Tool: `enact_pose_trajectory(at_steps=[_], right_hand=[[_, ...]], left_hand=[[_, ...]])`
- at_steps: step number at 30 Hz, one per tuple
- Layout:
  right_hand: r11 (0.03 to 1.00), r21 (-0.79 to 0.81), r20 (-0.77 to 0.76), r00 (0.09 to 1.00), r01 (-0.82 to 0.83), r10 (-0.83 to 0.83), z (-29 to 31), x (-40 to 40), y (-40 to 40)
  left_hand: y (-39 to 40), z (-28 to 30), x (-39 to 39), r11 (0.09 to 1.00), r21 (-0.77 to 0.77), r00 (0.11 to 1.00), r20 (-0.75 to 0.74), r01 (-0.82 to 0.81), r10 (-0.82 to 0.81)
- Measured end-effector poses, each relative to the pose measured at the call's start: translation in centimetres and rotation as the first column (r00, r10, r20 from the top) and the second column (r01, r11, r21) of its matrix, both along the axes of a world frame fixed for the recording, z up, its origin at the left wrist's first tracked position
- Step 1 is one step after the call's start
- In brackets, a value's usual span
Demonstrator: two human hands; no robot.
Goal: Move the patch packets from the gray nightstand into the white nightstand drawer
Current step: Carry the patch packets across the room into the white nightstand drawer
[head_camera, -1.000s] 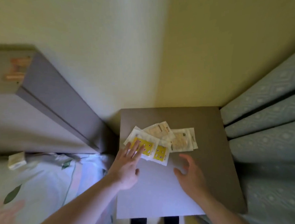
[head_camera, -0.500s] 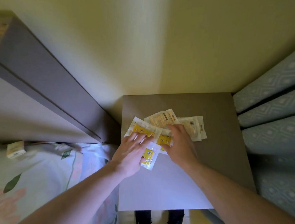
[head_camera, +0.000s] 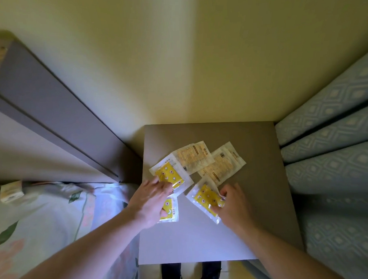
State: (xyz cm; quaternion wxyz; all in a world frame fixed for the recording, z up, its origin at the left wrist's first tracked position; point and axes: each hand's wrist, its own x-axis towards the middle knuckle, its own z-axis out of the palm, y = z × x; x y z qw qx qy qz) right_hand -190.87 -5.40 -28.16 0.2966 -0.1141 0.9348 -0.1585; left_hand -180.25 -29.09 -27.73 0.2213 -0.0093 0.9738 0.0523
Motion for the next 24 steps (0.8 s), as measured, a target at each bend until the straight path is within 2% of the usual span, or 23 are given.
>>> enact_pose_trajectory(at_steps=[7, 9, 12, 16, 18, 20, 22, 24], right_hand=[[1.000, 0.019, 0.145, 0.989, -0.023, 0.020, 0.6, -0.5, 3.7], [0.996, -0.035, 0.095, 0.991, -0.086, 0.089, 1.0, -1.3, 4.2], [0.974, -0.054, -0.073, 0.974, -0.220, 0.216, 1.7, -3.7, 4.4], [0.946, 0.055, -0.179, 0.929, -0.319, 0.324, 2.9, -8.5, 2.9], [0.920, 0.134, -0.187, 0.902, -0.368, 0.388, 3.5, -10.4, 1.7], [0.890, 0.175, -0.182, 0.875, -0.421, 0.450, 3.7, -11.5, 0.3], [0.847, 0.204, -0.155, 0.838, -0.491, 0.524, 3.4, -12.1, -0.9], [0.815, 0.204, -0.119, 0.812, -0.543, 0.571, 2.8, -12.2, -1.8]], left_hand=[[-0.2, 0.5, 0.5, 0.997, -0.049, 0.996, 0.061, 0.065, -0.062], [-0.2, 0.7, 0.4, 0.998, -0.040, 0.995, 0.090, 0.047, -0.043], [0.0, 0.9, 0.0, 0.998, -0.056, 0.992, 0.130, 0.014, -0.006], [-0.3, 0.8, -0.2, 0.999, -0.029, 0.979, 0.199, -0.025, 0.030], [-0.6, 0.8, -0.6, 1.000, 0.003, 0.989, 0.148, -0.014, 0.014], [-1.1, 1.0, -1.3, 0.999, 0.030, 0.999, 0.035, 0.025, -0.026], [-1.5, 1.0, -2.3, 0.996, 0.004, 0.993, -0.081, 0.085, -0.085], [-1.7, 1.2, -3.4, 0.995, -0.021, 0.987, -0.128, 0.098, -0.100]])
